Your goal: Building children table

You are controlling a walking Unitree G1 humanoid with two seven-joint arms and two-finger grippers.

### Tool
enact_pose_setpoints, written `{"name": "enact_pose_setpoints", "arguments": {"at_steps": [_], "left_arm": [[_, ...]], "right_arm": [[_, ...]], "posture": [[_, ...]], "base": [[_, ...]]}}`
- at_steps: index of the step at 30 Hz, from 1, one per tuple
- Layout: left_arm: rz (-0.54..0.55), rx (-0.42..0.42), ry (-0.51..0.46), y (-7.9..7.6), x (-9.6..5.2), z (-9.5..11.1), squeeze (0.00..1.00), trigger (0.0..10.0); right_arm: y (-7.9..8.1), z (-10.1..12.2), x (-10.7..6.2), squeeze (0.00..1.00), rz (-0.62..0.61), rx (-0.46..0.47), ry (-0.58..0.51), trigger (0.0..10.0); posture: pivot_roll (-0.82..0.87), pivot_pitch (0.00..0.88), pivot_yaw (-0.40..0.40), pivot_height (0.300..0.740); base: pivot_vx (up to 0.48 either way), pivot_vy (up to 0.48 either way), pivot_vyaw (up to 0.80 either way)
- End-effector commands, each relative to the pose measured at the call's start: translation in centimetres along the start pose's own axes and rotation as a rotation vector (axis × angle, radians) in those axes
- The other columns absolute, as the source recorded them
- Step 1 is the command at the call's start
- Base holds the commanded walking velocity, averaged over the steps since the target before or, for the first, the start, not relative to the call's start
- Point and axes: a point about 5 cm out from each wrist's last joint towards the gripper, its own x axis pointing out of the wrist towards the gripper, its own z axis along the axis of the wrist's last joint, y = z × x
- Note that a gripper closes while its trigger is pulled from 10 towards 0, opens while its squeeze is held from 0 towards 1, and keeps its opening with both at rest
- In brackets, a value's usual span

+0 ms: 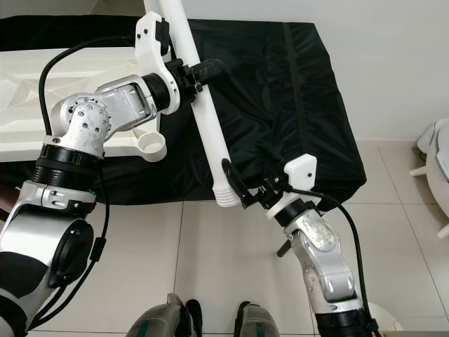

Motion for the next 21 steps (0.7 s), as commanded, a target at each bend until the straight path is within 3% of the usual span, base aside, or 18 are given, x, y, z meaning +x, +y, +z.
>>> {"name": "enact_pose_setpoints", "arguments": {"at_steps": [1, 2, 3, 5, 8, 14, 21], "left_arm": [[-0.413, 0.052, 0.007, -2.8, -0.6, -0.1, 0.0, 10.0], [-0.413, 0.052, 0.007, -2.8, -0.6, -0.1, 0.0, 10.0], [-0.434, 0.087, 0.012, -3.7, -0.7, -0.3, 0.0, 10.0], [-0.434, 0.087, 0.012, -3.7, -0.7, -0.3, 0.0, 10.0], [-0.483, 0.177, 0.017, -5.9, -0.9, -1.1, 0.0, 10.0], [-0.504, 0.225, 0.015, -7.0, -1.2, -1.6, 0.0, 10.0], [-0.522, 0.231, 0.009, -7.7, -1.4, -1.7, 0.0, 10.0]], "right_arm": [[-0.3, 0.3, 0.4, 0.0, 0.043, 0.011, 0.048, 10.0], [-0.3, 0.3, 0.4, 0.0, 0.043, 0.011, 0.048, 10.0], [-0.8, 0.3, 0.8, 0.0, 0.117, 0.013, 0.134, 10.0], [-0.8, 0.3, 0.8, 0.0, 0.117, 0.013, 0.134, 10.0], [-2.4, 0.7, 1.8, 0.0, 0.266, 0.069, 0.321, 10.0], [-3.4, 2.1, 2.8, 0.0, 0.35, 0.114, 0.406, 10.0], [-3.6, 2.2, 3.6, 0.0, 0.38, 0.106, 0.446, 10.0]], "posture": [[-0.04, 0.087, 0.052, 0.74], [-0.04, 0.087, 0.052, 0.74], [-0.03, 0.082, 0.043, 0.74], [-0.03, 0.082, 0.043, 0.74], [-0.02, 0.069, 0.026, 0.74], [-0.02, 0.065, 0.018, 0.74], [-0.02, 0.072, 0.015, 0.74]], "base": [[0.0, 0.0, 0.0], [0.0, 0.0, 0.0], [0.0, 0.0, 0.0], [0.0, 0.0, 0.0], [0.0, 0.0, 0.0], [0.0, 0.0, 0.0], [0.0, 0.0, 0.0]]}}
